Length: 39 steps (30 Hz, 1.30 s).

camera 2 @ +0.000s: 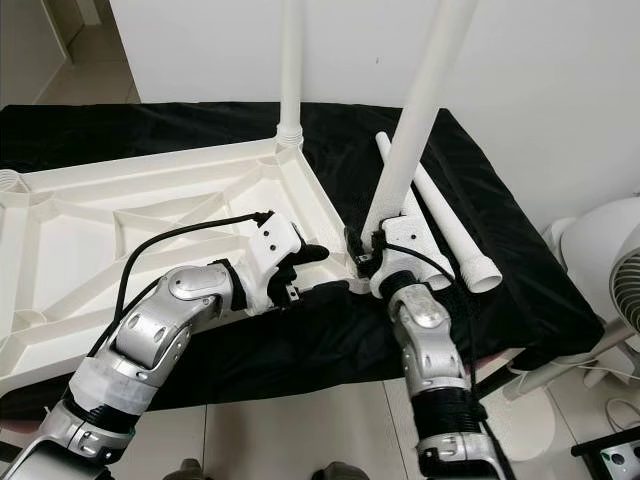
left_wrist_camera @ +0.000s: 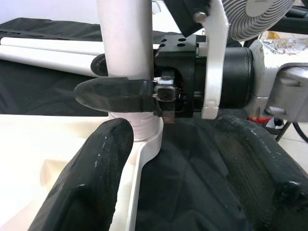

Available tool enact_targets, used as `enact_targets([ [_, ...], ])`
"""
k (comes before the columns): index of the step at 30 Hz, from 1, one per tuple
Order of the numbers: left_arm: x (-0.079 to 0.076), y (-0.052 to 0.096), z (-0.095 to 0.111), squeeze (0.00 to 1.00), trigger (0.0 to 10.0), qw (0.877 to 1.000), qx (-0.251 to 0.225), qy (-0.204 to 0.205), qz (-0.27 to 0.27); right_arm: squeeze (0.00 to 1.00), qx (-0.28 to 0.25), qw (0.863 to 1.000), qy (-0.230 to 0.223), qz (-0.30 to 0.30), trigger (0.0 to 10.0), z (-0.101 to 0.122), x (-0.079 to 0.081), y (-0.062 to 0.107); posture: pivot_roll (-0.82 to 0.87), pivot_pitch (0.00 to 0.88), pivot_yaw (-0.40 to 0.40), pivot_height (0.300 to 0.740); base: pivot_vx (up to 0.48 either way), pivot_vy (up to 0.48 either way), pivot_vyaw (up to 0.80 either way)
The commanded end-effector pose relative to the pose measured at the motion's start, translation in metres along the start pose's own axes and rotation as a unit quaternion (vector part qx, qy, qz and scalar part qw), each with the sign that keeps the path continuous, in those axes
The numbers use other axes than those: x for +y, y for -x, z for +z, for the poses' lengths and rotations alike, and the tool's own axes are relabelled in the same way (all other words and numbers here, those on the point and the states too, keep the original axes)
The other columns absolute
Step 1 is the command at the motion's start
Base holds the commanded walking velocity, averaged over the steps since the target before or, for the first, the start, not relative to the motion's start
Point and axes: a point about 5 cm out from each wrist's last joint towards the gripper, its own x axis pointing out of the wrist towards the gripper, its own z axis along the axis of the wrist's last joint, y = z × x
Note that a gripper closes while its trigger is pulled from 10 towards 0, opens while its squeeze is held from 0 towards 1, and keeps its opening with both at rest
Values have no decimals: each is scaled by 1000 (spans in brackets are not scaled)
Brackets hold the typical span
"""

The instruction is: Building children table

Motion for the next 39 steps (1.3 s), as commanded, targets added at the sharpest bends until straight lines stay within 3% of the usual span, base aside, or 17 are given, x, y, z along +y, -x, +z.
enact_targets([
  [1, 0, 0, 1, 0, 10000, 1000, 1, -1, 18, 0, 35, 999, -15, -24, 10000, -13, -1, 3, 22, 0, -43, 740, 0, 0, 0],
  [7, -1, 0, -1, 0, 10000, 1000, 2, -1, 18, 0, 44, 990, -38, -130, 10000, -11, 11, 8, 33, 0, -66, 740, 0, 0, 0],
  [12, 0, 1, -2, 0, 10000, 1000, 0, 2, 26, 0, 34, 989, -55, -135, 10000, -8, 31, 11, 31, 0, -66, 740, 0, 0, 0],
  [17, -1, 0, -3, 0, 10000, 1000, 1, 1, 25, 0, 30, 990, -50, -129, 10000, -5, 32, 13, 25, 0, -64, 740, 0, 0, 0],
  [18, -1, 0, -3, 0, 10000, 1000, 3, -2, 23, 1000, 28, 989, -53, -133, 10000, -4, 29, 13, 26, 0, -65, 740, 0, 0, 0],
  [30, 0, 1, -3, 0, 10000, 1000, 3, -6, 24, 1000, 21, 997, -23, -70, 10000, 2, 17, 20, 27, 0, -62, 740, 0, 0, 0],
  [31, 0, 0, -3, 0, 10000, 1000, 2, -7, 23, 0, 23, 998, -16, -48, 10000, 2, 13, 21, 26, 0, -60, 740, 0, 0, 0],
  [39, 2, 0, -1, 0, 10000, 1000, 1, -10, 25, 0, 16, 998, 33, 55, 10000, 5, -2, 20, 23, 0, -51, 740, 0, 0, 0],
])
